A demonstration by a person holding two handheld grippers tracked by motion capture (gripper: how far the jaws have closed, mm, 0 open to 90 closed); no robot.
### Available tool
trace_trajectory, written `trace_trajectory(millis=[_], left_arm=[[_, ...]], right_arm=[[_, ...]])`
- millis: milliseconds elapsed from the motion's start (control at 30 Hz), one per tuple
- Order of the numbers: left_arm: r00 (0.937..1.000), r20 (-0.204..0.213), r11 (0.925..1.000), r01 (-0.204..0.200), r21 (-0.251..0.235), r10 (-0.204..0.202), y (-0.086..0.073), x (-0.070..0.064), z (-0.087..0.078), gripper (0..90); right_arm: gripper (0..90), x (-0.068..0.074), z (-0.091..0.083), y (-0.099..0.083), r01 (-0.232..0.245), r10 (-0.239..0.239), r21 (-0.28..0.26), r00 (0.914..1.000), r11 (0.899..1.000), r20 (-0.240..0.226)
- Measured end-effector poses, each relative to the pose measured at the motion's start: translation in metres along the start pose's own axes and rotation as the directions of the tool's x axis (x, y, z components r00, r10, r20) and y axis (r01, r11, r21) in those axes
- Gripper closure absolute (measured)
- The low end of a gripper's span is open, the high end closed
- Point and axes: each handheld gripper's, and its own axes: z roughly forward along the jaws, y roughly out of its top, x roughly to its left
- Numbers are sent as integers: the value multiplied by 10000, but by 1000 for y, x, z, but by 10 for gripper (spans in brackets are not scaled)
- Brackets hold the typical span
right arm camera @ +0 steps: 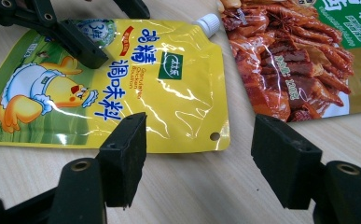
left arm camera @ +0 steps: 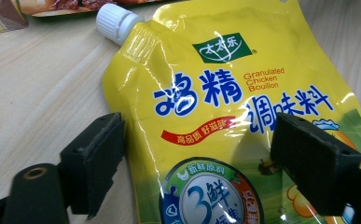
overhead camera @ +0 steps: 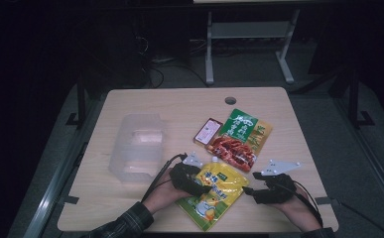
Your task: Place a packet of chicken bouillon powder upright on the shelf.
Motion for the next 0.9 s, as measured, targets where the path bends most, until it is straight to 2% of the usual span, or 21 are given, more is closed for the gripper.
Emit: trace_trajectory(millis=[100, 133, 233, 300, 367, 467, 633, 700, 800, 900], left_arm=[[10000, -16, 10000, 59, -43, -59, 0, 0, 0, 238], [9999, -32, 9999, -111, 126, 111, 1, 2, -2, 263], [10000, -70, 9999, 17, 130, -16, 1, 3, -4, 374], [9998, -180, 9996, -121, 271, 126, 2, 4, -5, 433], [9993, -321, 9997, -166, 173, 171, 2, 2, -4, 542], [9968, -601, 9980, -514, 355, 535, 3, -1, -4, 695], [9967, -766, 9993, -244, 292, 266, 4, 1, -4, 799], [9967, -748, 9992, -293, 255, 311, 4, 1, -4, 857], [9972, -685, 9994, -292, 189, 305, 3, 2, -5, 879], [9990, -450, 9999, -52, -116, 47, 3, 4, -7, 888]], right_arm=[[347, -1, 0, 0, 31, -31, -14, 10000, 10000, 27], [346, -1, 0, 0, 24, -24, -24, 10000, 10000, 29], [346, -1, 0, 0, 20, -19, -69, 10000, 10000, 78], [347, -1, -1, 0, 4, -3, -108, 9999, 9999, 102], [346, -1, -2, 1, -7, 8, -127, 9999, 9999, 113], [346, -2, -2, 1, 2, 0, -138, 9999, 9999, 145], [346, -2, -3, 1, -40, 43, -175, 9998, 9998, 185], [346, -3, -3, 1, 16, -13, -153, 9998, 9999, 187], [343, -3, -3, 1, -38, 41, -163, 9998, 9999, 190], [338, -4, -4, 1, -32, 35, -158, 9998, 9999, 198]])
